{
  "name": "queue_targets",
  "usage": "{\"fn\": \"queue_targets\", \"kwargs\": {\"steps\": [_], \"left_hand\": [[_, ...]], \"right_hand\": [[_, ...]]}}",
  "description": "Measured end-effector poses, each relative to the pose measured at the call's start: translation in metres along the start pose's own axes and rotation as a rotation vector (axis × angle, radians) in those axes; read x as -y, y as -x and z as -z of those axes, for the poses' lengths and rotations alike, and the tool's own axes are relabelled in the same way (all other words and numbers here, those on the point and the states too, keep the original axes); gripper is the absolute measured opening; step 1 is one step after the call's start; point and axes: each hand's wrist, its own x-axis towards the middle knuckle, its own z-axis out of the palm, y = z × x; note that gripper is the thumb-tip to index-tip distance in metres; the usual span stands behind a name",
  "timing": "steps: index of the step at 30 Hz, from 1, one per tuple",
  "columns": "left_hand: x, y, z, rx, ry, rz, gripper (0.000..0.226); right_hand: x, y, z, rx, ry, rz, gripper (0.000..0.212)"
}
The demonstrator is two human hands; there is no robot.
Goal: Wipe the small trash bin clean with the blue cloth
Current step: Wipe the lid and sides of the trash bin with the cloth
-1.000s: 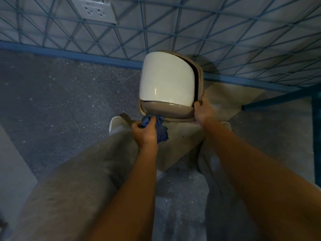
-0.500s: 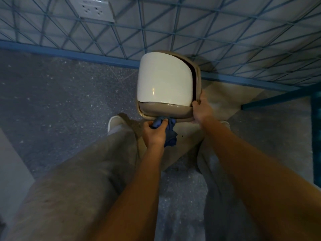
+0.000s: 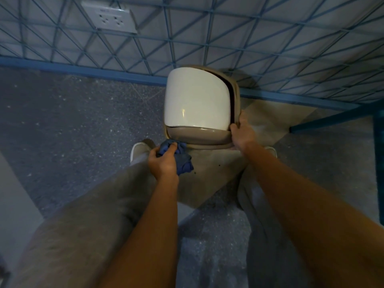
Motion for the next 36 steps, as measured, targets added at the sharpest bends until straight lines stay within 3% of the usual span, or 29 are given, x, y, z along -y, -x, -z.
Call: {"fn": "queue_targets", "kwargs": {"steps": [7, 12, 16, 19, 22, 32, 36], "left_hand": [[-0.010, -0.004, 0.001, 0.025, 0.041, -0.062, 0.025], [-0.025, -0.009, 0.002, 0.042, 0.005, -0.088, 0.031], [-0.039, -0.024, 0.004, 0.082, -0.101, -0.182, 0.007], [-0.049, -0.030, 0.003, 0.127, -0.248, -0.277, 0.029], [-0.045, -0.027, 0.005, 0.155, -0.310, -0.319, 0.035], [-0.003, 0.016, 0.018, 0.109, -0.442, -0.191, 0.016], [0.000, 0.019, 0.014, 0.037, -0.321, -0.188, 0.019]], "right_hand": [[0.001, -0.001, -0.002, 0.005, -0.012, 0.005, 0.059], [0.004, -0.001, -0.001, 0.025, -0.109, -0.027, 0.059], [0.001, -0.005, 0.003, 0.018, -0.028, 0.011, 0.060], [-0.002, -0.008, 0.008, 0.025, 0.058, 0.012, 0.060], [-0.004, -0.010, 0.013, 0.029, 0.080, 0.022, 0.060], [-0.006, -0.012, 0.024, 0.097, 0.140, 0.053, 0.058], [-0.007, -0.011, 0.021, 0.064, 0.142, 0.058, 0.055]]}}
